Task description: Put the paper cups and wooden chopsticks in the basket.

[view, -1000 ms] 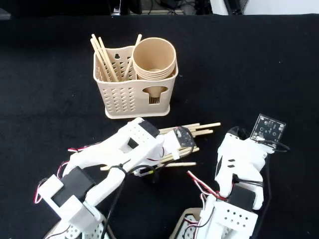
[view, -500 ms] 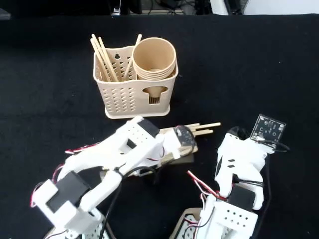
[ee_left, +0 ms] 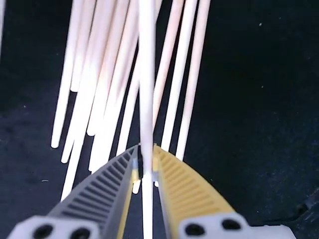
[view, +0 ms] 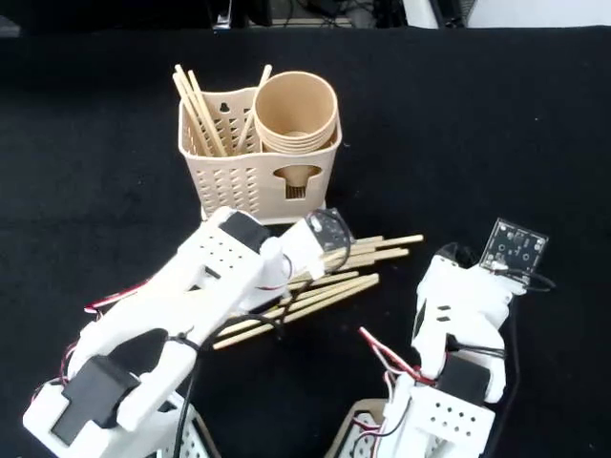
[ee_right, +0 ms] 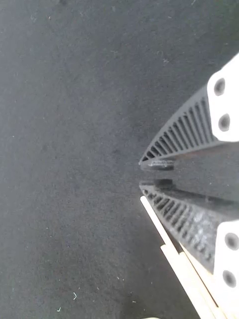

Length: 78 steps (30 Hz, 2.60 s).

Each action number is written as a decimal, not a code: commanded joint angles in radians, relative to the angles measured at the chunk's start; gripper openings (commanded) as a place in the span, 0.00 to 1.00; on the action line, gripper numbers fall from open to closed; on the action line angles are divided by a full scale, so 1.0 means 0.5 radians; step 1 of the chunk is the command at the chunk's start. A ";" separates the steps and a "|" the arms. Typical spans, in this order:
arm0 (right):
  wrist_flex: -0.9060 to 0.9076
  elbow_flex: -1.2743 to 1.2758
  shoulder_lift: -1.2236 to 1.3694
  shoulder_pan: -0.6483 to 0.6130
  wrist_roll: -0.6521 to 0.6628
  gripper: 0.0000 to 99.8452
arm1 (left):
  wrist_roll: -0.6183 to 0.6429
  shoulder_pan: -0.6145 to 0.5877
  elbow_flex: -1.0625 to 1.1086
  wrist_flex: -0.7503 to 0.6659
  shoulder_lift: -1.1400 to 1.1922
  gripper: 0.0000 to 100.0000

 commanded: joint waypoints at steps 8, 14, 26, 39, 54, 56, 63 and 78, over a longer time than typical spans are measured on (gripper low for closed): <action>-0.031 -0.008 -0.020 -0.021 -0.012 0.06 | 0.018 0.167 0.158 -0.249 0.236 0.10; -0.037 -0.008 -0.020 -0.021 -0.012 0.06 | 0.018 0.176 0.158 -0.252 0.304 0.12; -0.037 -0.008 -0.020 -0.025 -0.012 0.06 | 0.012 0.155 0.250 -0.442 0.322 0.12; -0.037 -0.008 -0.020 -0.018 -0.012 0.06 | 0.006 0.170 0.262 -0.466 0.319 0.04; -0.037 -0.008 -0.020 -0.015 -0.012 0.06 | 0.006 0.158 0.189 -0.359 0.298 0.03; -0.037 -0.008 -0.020 -0.015 -0.015 0.06 | 0.006 0.155 0.140 -0.304 0.298 0.03; -0.031 -0.014 -0.020 -0.012 -0.025 0.06 | 0.006 0.152 -0.020 -0.144 0.298 0.03; -0.175 -0.020 -0.023 0.420 -0.644 0.06 | 0.068 0.038 -0.284 -0.058 0.288 0.03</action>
